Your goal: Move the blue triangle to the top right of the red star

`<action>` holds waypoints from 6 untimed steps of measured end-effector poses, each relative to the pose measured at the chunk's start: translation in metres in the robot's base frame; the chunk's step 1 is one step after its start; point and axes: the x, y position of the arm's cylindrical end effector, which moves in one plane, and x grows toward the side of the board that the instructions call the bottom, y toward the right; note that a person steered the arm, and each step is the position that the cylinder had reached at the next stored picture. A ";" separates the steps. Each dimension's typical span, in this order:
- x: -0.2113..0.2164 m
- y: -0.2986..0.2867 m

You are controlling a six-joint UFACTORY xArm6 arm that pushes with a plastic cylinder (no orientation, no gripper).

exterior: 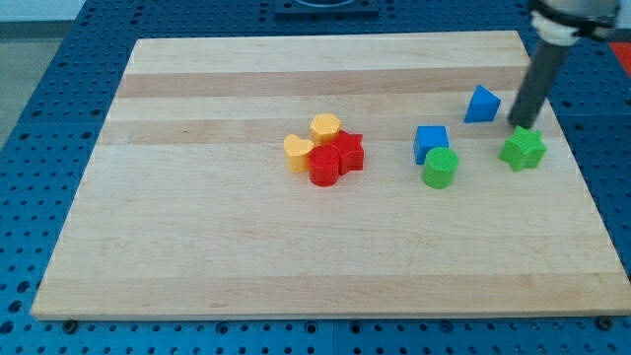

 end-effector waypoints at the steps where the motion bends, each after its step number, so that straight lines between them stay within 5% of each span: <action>1: 0.000 0.004; 4: -0.023 -0.041; 6: -0.011 -0.145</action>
